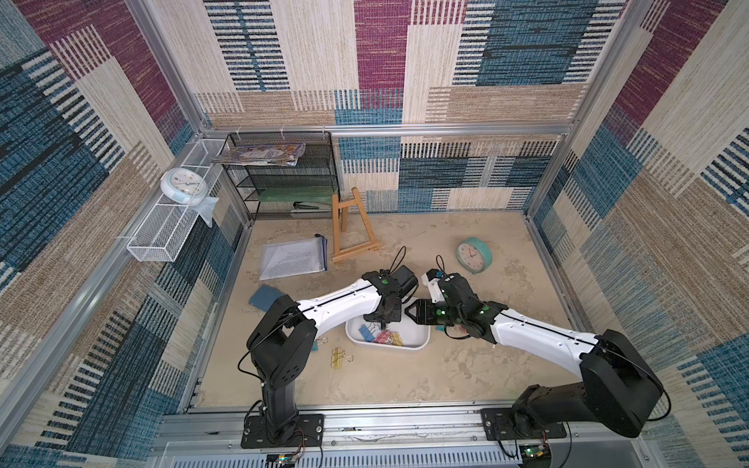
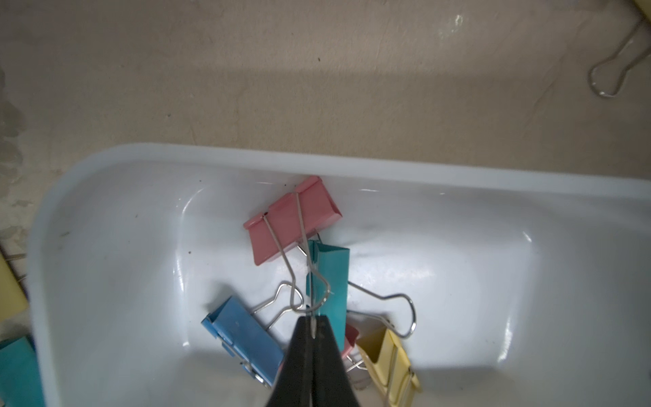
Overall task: Take out the binder clips from the storage box
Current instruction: Pick up the binder clip from the storage box.
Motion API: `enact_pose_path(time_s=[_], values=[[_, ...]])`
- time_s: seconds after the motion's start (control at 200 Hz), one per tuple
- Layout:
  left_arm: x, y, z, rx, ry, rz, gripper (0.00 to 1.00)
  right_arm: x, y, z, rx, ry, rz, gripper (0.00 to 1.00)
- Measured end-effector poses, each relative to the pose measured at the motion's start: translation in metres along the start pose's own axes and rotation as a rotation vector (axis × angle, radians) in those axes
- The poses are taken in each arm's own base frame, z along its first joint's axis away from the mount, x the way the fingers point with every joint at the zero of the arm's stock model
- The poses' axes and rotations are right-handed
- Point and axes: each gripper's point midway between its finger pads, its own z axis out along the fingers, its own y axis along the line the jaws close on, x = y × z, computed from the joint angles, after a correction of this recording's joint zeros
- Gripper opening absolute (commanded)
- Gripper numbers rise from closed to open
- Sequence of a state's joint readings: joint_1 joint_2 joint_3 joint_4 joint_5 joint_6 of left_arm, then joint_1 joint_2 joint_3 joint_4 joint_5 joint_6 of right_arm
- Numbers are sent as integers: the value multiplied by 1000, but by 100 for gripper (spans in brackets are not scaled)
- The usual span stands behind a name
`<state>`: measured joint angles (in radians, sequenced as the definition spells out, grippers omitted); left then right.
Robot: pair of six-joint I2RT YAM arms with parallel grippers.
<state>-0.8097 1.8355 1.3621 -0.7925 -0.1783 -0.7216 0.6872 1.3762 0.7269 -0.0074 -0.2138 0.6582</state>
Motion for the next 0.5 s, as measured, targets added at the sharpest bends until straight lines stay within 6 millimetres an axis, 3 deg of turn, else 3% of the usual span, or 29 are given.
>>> enact_pose_path(time_s=[0.501], values=[[0, -13, -16, 80, -13, 52, 0, -2, 0, -3, 1, -13, 1, 58]])
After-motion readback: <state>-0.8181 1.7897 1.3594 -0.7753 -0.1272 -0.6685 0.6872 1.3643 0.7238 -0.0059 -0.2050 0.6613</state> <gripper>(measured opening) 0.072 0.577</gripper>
